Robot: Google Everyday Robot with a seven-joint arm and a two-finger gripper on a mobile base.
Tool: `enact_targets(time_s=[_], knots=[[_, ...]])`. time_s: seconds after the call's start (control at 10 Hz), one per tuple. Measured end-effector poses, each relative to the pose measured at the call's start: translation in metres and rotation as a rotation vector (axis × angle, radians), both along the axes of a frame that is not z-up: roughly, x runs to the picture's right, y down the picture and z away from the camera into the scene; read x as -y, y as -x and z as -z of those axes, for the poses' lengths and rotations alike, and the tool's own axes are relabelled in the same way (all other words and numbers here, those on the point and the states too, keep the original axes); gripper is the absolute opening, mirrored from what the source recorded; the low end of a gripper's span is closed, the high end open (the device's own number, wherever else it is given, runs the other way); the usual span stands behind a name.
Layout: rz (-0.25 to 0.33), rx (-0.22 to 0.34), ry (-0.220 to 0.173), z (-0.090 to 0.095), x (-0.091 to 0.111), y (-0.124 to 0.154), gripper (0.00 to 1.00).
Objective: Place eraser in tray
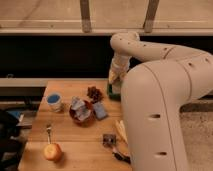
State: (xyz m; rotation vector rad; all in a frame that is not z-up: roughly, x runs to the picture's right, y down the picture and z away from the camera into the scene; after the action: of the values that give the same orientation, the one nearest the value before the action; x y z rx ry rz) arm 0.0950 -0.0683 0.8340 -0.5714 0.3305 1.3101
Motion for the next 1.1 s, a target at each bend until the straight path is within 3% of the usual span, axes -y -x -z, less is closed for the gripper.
enact_targets(time_s=[0.2,0.4,0.7,0.9,1.1], knots=[[-0.066,-0.005,-0.037,-0.019,0.031,-0.023,0.0],[-0.176,0.019,-0.08,-0.027,0.054,-0.063,0.0],[-0.313,0.083,-0.12,-0.016,0.05,-0.124,0.0],[-0.361,0.138,-0.124,-0.014,0.047,-0.139,0.0],[-0.375,0.195,-0.092,-0.027,0.034,-0.139,0.07]])
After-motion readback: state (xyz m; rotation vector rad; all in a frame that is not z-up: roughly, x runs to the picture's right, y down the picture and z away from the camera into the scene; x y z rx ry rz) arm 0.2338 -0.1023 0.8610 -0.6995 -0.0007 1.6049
